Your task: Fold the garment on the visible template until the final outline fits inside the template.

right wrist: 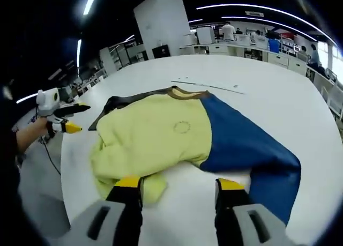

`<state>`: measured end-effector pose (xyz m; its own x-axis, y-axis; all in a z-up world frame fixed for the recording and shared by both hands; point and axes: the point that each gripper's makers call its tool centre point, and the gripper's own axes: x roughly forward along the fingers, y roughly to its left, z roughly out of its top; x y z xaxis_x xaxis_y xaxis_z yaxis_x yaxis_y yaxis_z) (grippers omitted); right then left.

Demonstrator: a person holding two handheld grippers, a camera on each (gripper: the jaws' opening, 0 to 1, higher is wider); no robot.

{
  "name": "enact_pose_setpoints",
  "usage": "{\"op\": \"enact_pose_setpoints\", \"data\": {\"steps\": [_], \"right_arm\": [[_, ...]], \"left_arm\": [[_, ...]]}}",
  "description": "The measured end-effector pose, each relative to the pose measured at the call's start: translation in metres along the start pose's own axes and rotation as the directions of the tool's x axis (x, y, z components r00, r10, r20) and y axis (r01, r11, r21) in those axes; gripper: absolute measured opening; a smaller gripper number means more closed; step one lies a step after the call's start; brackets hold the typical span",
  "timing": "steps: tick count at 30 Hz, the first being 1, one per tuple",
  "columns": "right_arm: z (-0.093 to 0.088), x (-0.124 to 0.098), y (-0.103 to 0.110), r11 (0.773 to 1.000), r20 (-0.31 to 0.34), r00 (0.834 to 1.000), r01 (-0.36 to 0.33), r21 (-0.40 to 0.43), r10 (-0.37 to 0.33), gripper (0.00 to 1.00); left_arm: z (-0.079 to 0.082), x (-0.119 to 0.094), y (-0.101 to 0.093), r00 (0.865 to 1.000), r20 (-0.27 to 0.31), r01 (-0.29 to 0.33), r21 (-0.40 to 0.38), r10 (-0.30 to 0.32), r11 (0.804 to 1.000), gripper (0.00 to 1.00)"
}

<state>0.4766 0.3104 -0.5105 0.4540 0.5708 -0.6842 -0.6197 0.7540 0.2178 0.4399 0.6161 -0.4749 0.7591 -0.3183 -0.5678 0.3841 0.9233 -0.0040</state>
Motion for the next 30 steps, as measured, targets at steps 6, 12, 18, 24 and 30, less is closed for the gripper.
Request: {"op": "enact_pose_setpoints", "data": {"steps": [6, 12, 18, 24, 30], "right_arm": [[-0.007, 0.014, 0.008, 0.998, -0.022, 1.000, -0.018, -0.064, 0.017, 0.41], [-0.008, 0.021, 0.014, 0.995, -0.014, 0.999, -0.052, -0.081, 0.051, 0.31], [-0.009, 0.028, 0.020, 0.991, -0.019, 0.997, -0.080, -0.111, 0.078, 0.21], [-0.014, 0.030, 0.027, 0.986, -0.036, 0.995, -0.099, -0.135, 0.095, 0.15], [-0.020, 0.028, 0.031, 0.969, -0.074, 0.995, -0.087, -0.232, 0.072, 0.07]], "left_arm": [[-0.014, 0.003, -0.019, 0.998, -0.031, 0.048, 0.016, -0.047, 0.999, 0.73], [-0.023, 0.007, -0.036, 0.995, -0.037, 0.091, 0.017, -0.090, 0.996, 0.62], [-0.033, 0.014, -0.052, 0.991, -0.060, 0.118, -0.001, -0.118, 0.993, 0.52], [-0.044, 0.019, -0.059, 0.988, -0.079, 0.131, -0.038, -0.134, 0.991, 0.41], [-0.049, 0.023, -0.070, 0.984, -0.085, 0.152, -0.042, -0.155, 0.988, 0.33]]}}
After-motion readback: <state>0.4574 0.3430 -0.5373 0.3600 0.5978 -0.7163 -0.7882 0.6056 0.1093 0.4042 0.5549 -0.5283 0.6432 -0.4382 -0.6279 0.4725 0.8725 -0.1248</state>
